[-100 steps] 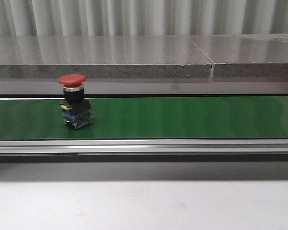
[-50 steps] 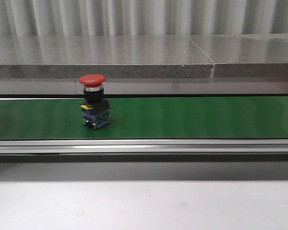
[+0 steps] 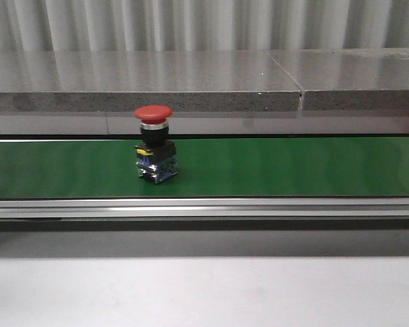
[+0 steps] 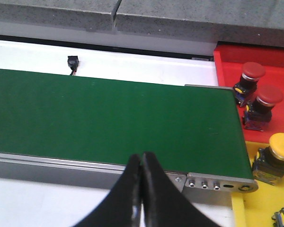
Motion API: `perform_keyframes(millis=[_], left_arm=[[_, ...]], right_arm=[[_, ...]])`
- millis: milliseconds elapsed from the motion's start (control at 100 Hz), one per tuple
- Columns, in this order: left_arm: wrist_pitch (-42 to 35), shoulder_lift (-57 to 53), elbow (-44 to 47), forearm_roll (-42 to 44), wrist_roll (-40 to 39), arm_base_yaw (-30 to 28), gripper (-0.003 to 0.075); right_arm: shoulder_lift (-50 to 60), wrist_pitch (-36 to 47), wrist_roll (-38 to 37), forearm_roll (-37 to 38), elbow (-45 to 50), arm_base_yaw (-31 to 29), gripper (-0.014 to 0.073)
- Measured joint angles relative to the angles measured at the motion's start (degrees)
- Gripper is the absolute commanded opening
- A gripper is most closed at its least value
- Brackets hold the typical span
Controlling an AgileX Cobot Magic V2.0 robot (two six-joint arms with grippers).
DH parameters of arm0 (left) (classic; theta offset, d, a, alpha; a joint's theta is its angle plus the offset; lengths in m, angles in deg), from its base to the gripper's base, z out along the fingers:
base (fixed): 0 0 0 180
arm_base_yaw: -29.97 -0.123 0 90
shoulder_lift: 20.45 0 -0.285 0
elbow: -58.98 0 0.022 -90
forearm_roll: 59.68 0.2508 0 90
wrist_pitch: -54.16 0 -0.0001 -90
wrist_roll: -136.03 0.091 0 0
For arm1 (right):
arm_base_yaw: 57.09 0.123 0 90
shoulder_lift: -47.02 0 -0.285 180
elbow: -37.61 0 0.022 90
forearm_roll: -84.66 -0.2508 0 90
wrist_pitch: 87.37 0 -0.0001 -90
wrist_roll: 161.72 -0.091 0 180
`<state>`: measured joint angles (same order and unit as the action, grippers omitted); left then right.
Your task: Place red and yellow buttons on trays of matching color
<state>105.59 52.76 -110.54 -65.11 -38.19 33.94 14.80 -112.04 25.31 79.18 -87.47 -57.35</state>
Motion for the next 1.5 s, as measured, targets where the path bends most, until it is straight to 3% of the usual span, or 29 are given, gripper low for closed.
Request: perform_keyframes(millis=[270,700,980,1230,1500], left_arm=[[-10.0,-12.3,14.1,0.6,0.0,4.3,-0.002],[-10.4,-33.2,30.2,0.7,-0.1,4.6,-0.002],[-8.5,-42.2,33.4,0.7,-0.1,4.6,-0.002],[-8.5,-43.2,33.5,1.0,-0.1,4.6,-0.002],[-8.4,-43.2,33.5,1.0,-0.1,4.6,-0.002]], right_arm=[[0.0,0.0,0.0,0.0,0.0,0.0,-0.0088],[0.0,0.0,0.0,0.0,0.0,0.0,-0.0088],[0.0,0.0,0.0,0.0,0.0,0.0,-0.0088],[0.0,-0.2,0.0,0.0,-0.2,0.0,-0.0088],[-5.8,-10.4,0.9,0.0,-10.3,0.4,-0.0088]])
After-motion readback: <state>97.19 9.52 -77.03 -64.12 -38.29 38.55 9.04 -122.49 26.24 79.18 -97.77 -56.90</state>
